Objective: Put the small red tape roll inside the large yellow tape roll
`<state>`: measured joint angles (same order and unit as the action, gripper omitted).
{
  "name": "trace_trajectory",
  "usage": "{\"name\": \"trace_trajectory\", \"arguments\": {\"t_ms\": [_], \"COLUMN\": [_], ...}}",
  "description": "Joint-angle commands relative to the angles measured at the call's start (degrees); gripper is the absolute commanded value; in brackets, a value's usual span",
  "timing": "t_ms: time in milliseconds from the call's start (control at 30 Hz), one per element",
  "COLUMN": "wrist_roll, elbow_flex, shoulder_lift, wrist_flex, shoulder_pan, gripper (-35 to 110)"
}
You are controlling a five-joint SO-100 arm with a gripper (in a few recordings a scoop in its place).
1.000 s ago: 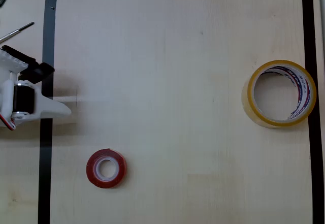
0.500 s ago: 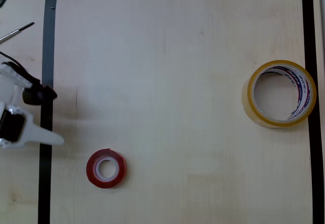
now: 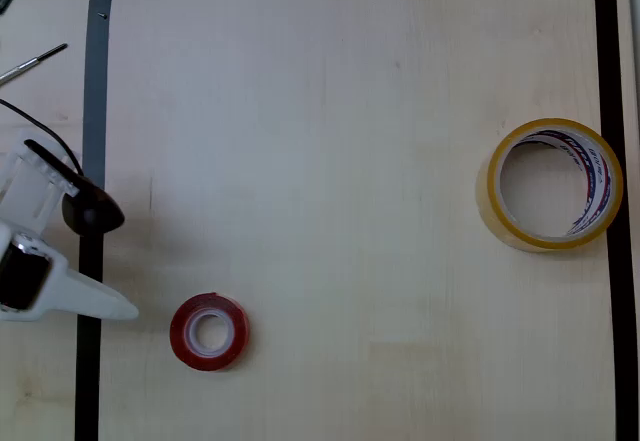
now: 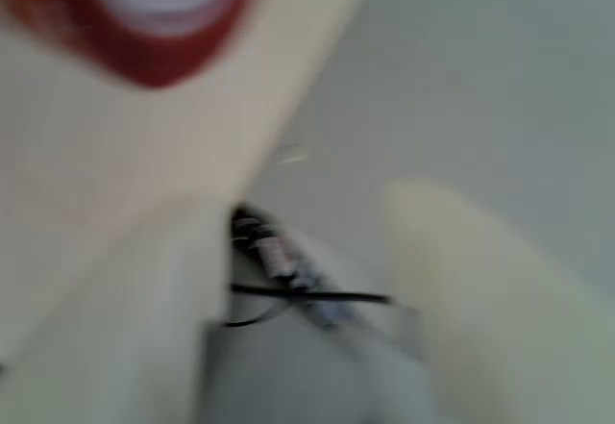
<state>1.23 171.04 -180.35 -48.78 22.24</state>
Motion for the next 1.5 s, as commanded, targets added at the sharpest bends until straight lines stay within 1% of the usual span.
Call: {"name": "trace_trajectory", "arguments": {"t_ms": [0, 200, 400, 600, 867, 1033, 1267, 1467], "wrist_roll": [3.2, 4.1, 4.1, 4.1, 4.1, 4.7, 5.0, 5.0], "elbow_flex": [-10.5, -19.1, -31.4, -39.7, -43.2, -42.4, -42.5, -46.3], "shoulder_lift": [11.9, 30.4, 53.1, 66.6, 73.7, 75.3, 76.3, 81.0], "wrist_flex": [2.8, 5.2, 6.1, 6.4, 6.2, 5.9, 2.6, -1.6], "shoulder_pan": [-0.6, -2.5, -2.3, -1.6, 0.5, 1.1, 0.8, -0.3], "gripper": [10, 13, 14, 14, 14, 13, 12, 3]}}
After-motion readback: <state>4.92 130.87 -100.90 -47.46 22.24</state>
